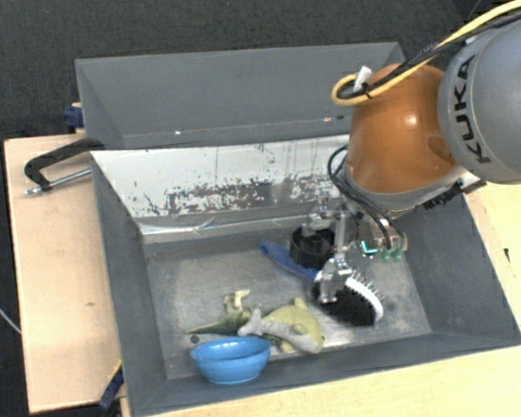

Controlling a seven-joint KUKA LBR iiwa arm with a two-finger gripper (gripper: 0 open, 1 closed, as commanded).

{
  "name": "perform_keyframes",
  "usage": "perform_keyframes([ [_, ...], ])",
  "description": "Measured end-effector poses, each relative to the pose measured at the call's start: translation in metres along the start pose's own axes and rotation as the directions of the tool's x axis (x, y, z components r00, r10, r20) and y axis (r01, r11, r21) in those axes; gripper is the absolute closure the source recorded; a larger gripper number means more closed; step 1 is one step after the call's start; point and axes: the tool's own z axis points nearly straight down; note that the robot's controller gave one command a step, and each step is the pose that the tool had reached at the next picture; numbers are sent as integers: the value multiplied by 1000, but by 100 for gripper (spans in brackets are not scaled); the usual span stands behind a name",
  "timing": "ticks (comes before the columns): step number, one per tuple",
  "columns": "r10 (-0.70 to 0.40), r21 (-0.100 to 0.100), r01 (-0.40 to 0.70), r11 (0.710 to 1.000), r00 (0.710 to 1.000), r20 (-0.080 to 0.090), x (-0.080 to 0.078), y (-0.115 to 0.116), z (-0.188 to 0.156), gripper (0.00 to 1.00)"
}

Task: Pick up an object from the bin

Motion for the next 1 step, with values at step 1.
perform_keyframes([
  [1, -82, 1, 82, 997, 996, 27, 0, -45, 80, 0],
])
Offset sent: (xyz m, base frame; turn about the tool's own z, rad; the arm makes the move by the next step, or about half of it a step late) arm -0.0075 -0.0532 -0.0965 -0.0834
